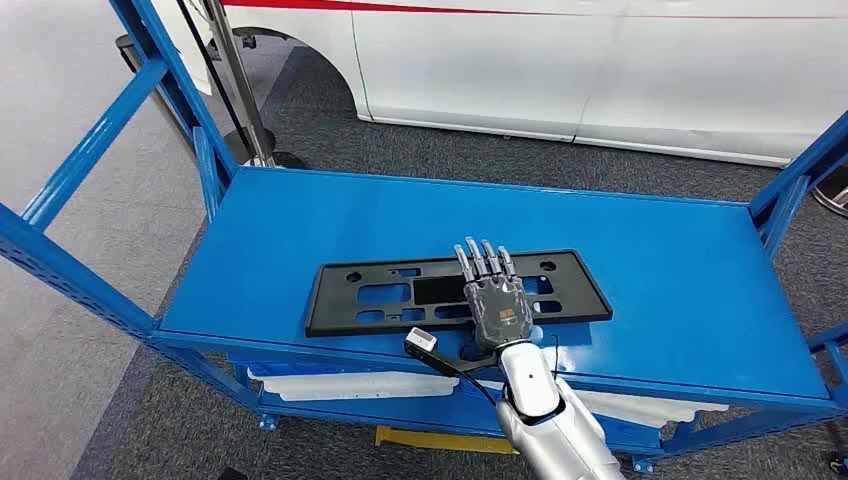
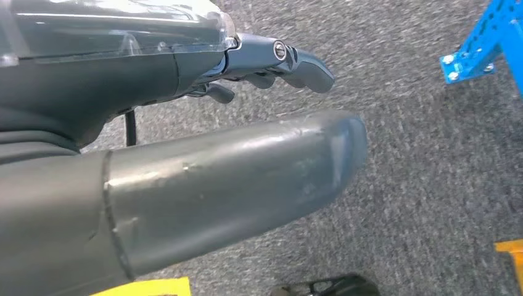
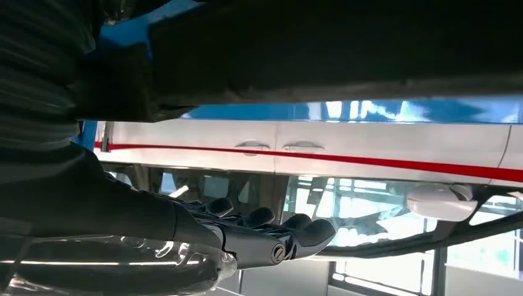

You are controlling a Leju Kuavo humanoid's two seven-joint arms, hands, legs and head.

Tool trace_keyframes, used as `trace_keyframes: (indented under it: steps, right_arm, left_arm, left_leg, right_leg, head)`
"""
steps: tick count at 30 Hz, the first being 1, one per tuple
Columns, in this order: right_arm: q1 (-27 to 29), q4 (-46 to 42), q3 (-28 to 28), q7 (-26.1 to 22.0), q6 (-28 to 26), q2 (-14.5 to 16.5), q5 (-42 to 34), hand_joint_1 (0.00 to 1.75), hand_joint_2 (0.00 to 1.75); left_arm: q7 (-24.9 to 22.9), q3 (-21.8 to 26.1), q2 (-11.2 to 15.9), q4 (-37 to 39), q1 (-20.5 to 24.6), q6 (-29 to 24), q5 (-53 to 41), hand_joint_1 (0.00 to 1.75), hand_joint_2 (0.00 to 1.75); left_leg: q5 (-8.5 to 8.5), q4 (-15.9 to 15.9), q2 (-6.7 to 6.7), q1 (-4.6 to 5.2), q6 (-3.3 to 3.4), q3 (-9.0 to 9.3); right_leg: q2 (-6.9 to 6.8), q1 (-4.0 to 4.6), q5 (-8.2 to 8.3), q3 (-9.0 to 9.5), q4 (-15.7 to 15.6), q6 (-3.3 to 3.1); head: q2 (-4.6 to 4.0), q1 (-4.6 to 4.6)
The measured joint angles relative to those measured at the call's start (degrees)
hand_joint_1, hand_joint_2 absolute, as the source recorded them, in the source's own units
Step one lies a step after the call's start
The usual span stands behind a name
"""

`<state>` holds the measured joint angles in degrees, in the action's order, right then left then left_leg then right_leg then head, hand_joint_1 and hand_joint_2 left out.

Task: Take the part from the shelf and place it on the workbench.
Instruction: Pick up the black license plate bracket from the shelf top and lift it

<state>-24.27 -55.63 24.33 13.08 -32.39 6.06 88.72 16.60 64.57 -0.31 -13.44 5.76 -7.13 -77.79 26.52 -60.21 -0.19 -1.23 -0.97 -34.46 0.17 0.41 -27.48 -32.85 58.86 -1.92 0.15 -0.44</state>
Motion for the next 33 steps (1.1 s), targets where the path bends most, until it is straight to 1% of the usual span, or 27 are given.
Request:
trace_keyframes:
  steps: [2,3,5,6,7,8,10,11,12,13,14,15,16,17,18,19,21,22,23,24,26,27,28,29,31,32,33]
  right_arm:
    - [-0.2,0.1,0.0,0.0,0.0,-0.1,0.0,0.0,1.75]
    - [-0.3,0.1,0.0,0.1,0.0,-0.3,0.0,0.0,1.75]
    - [-0.5,0.3,0.0,0.1,0.0,-0.6,0.0,0.0,1.75]
    - [-0.5,0.3,0.0,0.1,0.0,-0.8,0.0,0.0,1.75]
    - [-0.5,0.3,0.0,0.2,-0.1,-1.0,0.0,0.0,1.75]
    - [-0.5,0.4,0.0,0.2,-0.2,-1.3,0.0,0.0,1.75]
    - [-0.4,0.5,-0.1,0.2,-0.4,-2.0,-0.1,0.0,1.75]
    - [-0.2,0.6,-0.1,0.2,-0.6,-2.4,-0.1,0.0,1.75]
    - [-0.1,0.6,-0.1,0.1,-0.6,-2.7,-0.1,0.0,1.75]
    - [-0.1,0.6,-0.2,0.1,-0.7,-3.0,-0.1,0.0,1.75]
    - [-0.1,0.7,-0.3,0.1,-0.7,-3.2,-0.1,0.0,1.75]
    - [-0.1,0.7,-0.5,0.1,-0.7,-3.4,-0.1,0.0,1.75]
    - [-0.2,0.7,-0.7,0.1,-0.6,-3.6,-0.1,0.0,1.75]
    - [-0.2,0.7,-1.0,0.2,-0.6,-3.7,-0.1,0.0,1.75]
    - [-0.3,0.8,-1.4,0.3,-0.6,-3.9,0.0,0.0,1.75]
    - [-0.4,0.9,-1.9,0.4,-0.6,-4.1,0.0,0.0,1.75]
    - [-0.7,1.3,-2.8,0.6,-0.7,-4.4,0.0,0.0,1.75]
    - [-0.7,1.5,-3.2,0.7,-0.8,-4.4,0.0,0.0,1.75]
    - [-0.8,1.8,-3.6,0.7,-0.9,-4.5,0.0,0.33,1.75]
    - [-0.8,2.1,-3.9,0.8,-0.9,-4.6,0.0,0.77,1.75]
    - [-0.8,2.7,-4.4,0.7,-0.9,-4.7,0.0,1.64,1.75]
    - [-0.8,3.0,-4.6,0.6,-0.7,-4.7,-0.1,1.75,1.75]
    - [-0.8,3.4,-5.0,0.3,-0.4,-4.7,-0.1,1.75,1.75]
    - [-0.8,3.7,-5.4,0.0,0.0,-4.7,-0.3,1.75,1.75]
    - [-0.8,4.1,-6.1,-0.9,0.8,-4.7,-0.8,1.75,1.75]
    - [-0.8,4.3,-6.5,-1.3,1.2,-4.7,-1.1,1.75,1.75]
    - [-0.9,4.4,-6.9,-1.6,1.5,-4.7,-1.4,1.75,1.75]
  left_arm:
    - [0.0,0.0,0.0,0.0,0.0,0.0,0.0,0.0,0.0]
    - [0.0,0.0,0.0,0.0,0.0,0.0,0.0,0.0,0.0]
    - [0.0,0.0,0.0,0.0,-0.1,0.0,0.0,0.0,0.0]
    - [0.0,0.0,0.0,0.0,-0.1,-0.1,0.0,0.0,0.0]
    - [0.0,0.0,-0.1,0.0,-0.1,-0.1,0.0,0.0,0.0]
    - [0.0,0.0,-0.1,0.0,-0.1,-0.1,0.0,0.0,0.0]
    - [0.0,0.0,-0.1,0.0,-0.2,-0.1,0.1,0.0,0.0]
    - [0.0,0.0,-0.1,0.0,-0.3,-0.1,0.1,0.0,0.0]
    - [0.0,0.0,-0.1,0.0,-0.3,-0.1,0.1,0.0,0.0]
    - [0.0,0.0,-0.1,0.0,-0.4,-0.1,0.2,0.0,0.0]
    - [0.0,0.0,-0.1,0.0,-0.4,-0.1,0.2,0.0,0.0]
    - [0.1,0.0,-0.1,0.0,-0.4,-0.1,0.2,0.0,0.0]
    - [0.1,0.0,-0.1,0.0,-0.4,-0.1,0.2,0.0,0.0]
    - [0.1,0.0,-0.1,0.0,-0.4,-0.1,0.2,0.0,0.0]
    - [0.1,0.0,-0.1,0.0,-0.4,-0.1,0.2,0.0,0.0]
    - [0.1,0.0,-0.1,0.0,-0.4,-0.1,0.2,0.0,0.0]
    - [0.1,0.0,-0.2,0.0,-0.4,-0.2,0.2,0.0,0.0]
    - [0.1,0.0,-0.2,0.0,-0.4,-0.2,0.2,0.0,0.0]
    - [0.1,0.0,-0.2,0.0,-0.4,-0.2,0.3,0.0,0.0]
    - [0.1,0.0,-0.1,0.0,-0.4,-0.2,0.3,0.0,0.0]
    - [0.1,0.0,-0.1,0.0,-0.6,-0.2,0.3,0.0,0.0]
    - [0.1,0.0,-0.1,0.0,-0.7,-0.3,0.4,0.0,0.0]
    - [0.1,0.0,-0.1,0.0,-0.8,-0.3,0.4,0.0,0.0]
    - [0.1,0.0,-0.1,0.0,-0.8,-0.3,0.4,0.0,0.0]
    - [0.1,0.0,0.0,0.0,-0.8,-0.3,0.4,0.0,0.0]
    - [0.1,0.0,0.0,0.0,-0.7,-0.3,0.4,0.0,0.0]
    - [0.1,0.0,0.0,0.0,-0.7,-0.3,0.4,0.0,0.0]
  left_leg:
    - [0.14,0.4,-0.09,0.14,0.37,0.16]
    - [0.41,0.7,-0.13,0.25,0.68,0.34]
    - [0.16,1.0,-0.12,0.23,1.29,0.4]
    - [0.03,1.1,-0.07,0.14,1.59,0.46]
    - [-0.1,1.3,-0.02,0.02,1.92,0.49]
    - [-0.2,1.4,0.03,-0.09,2.17,0.5]
    - [-0.22,1.4,0.09,-0.1,2.4,0.41]
    - [-0.22,1.4,0.1,-0.1,2.42,0.39]
    - [-0.21,1.4,0.1,-0.11,2.42,0.41]
    - [-0.2,1.4,0.07,-0.12,2.41,0.47]
    - [-0.18,1.4,0.02,-0.13,2.39,0.56]
    - [-0.16,1.4,-0.03,-0.15,2.35,0.65]
    - [-0.15,1.4,-0.09,-0.08,2.21,0.71]
    - [-0.16,1.4,-0.13,-0.04,1.98,0.72]
    - [-0.19,1.5,-0.16,-0.02,1.68,0.71]
    - [-0.28,1.6,-0.18,-0.02,1.3,0.74]
    - [-0.31,1.9,-0.17,-0.07,0.58,0.97]
    - [0.23,1.4,-0.14,-0.08,0.35,0.83]
    - [1.39,-0.2,-0.12,-0.06,0.24,0.19]
    - [3.15,-3.0,-0.09,-0.12,0.21,-1.02]
    - [6.66,-10.2,-0.09,-0.1,0.08,-4.19]
    - [7.43,-12.7,-0.08,-0.1,-0.01,-5.24]
    - [7.06,-13.2,-0.06,-0.11,-0.07,-5.31]
    - [5.75,-11.6,-0.05,-0.14,-0.09,-4.36]
    - [2.43,-4.0,-0.02,-0.19,-0.03,-0.37]
    - [1.5,-0.9,-0.07,-0.17,0.19,1.22]
    - [1.12,1.0,-0.12,-0.12,0.45,2.19]
  right_leg:
    - [0.08,0.15,-0.13,-0.18,0.3,0.25]
    - [0.14,0.25,-0.2,-0.28,0.4,0.47]
    - [0.21,0.27,-0.27,-0.3,0.5,0.88]
    - [0.21,0.21,-0.71,-0.43,0.9,1.19]
    - [0.19,0.1,-1.7,-0.98,2.2,1.58]
    - [0.17,-0.08,-3.24,-2.06,4.7,1.99]
    - [0.13,-0.49,-6.84,-5.53,12.0,2.64]
    - [0.12,-0.68,-7.84,-7.05,15.1,2.84]
    - [0.12,-0.84,-7.8,-7.78,16.5,2.96]
    - [0.11,-0.97,-6.63,-7.39,15.7,2.99]
    - [0.11,-1.06,-4.63,-5.91,12.6,2.91]
    - [0.09,-1.1,-2.54,-3.86,8.3,2.72]
    - [0.07,-0.98,-1.09,-2.0,4.5,2.49]
    - [0.08,-0.82,-0.27,-0.72,1.7,2.24]
    - [0.1,-0.64,-0.11,-0.17,0.4,2.04]
    - [0.13,-0.44,-0.19,-0.13,0.2,1.84]
    - [0.09,-0.49,0.27,0.2,-0.5,1.19]
    - [0.01,-0.61,0.6,0.52,-1.1,0.77]
    - [-0.09,-0.74,0.92,0.8,-1.7,0.4]
    - [-0.2,-0.81,1.13,0.99,-2.1,0.18]
    - [-0.27,-0.65,1.18,0.94,-2.1,-0.04]
    - [-0.28,-0.59,1.15,0.9,-2.0,-0.07]
    - [-0.25,-0.56,1.1,0.87,-1.9,-0.07]
    - [-0.21,-0.57,1.02,0.85,-1.7,-0.01]
    - [-0.09,-0.58,0.68,0.77,-1.1,0.39]
    - [-0.01,-0.49,0.45,0.67,-0.7,0.71]
    - [0.05,-0.38,0.28,0.57,-0.4,1.03]
  head:
    - [0.0,0.02]
    - [0.0,0.03]
    - [0.0,0.03]
    - [0.0,0.03]
    - [0.0,0.04]
    - [0.0,0.04]
    - [0.0,0.05]
    - [0.0,0.05]
    - [0.0,0.05]
    - [0.0,0.04]
    - [0.0,0.04]
    - [0.0,0.04]
    - [0.0,0.04]
    - [0.0,0.04]
    - [0.0,0.04]
    - [0.0,0.04]
    - [0.0,0.04]
    - [0.0,0.03]
    - [0.0,0.02]
    - [0.0,0.01]
    - [0.0,-0.02]
    - [0.0,-0.03]
    - [0.0,-0.02]
    - [0.0,-0.03]
    - [0.0,-0.03]
    - [0.0,-0.02]
    - [0.0,-0.01]
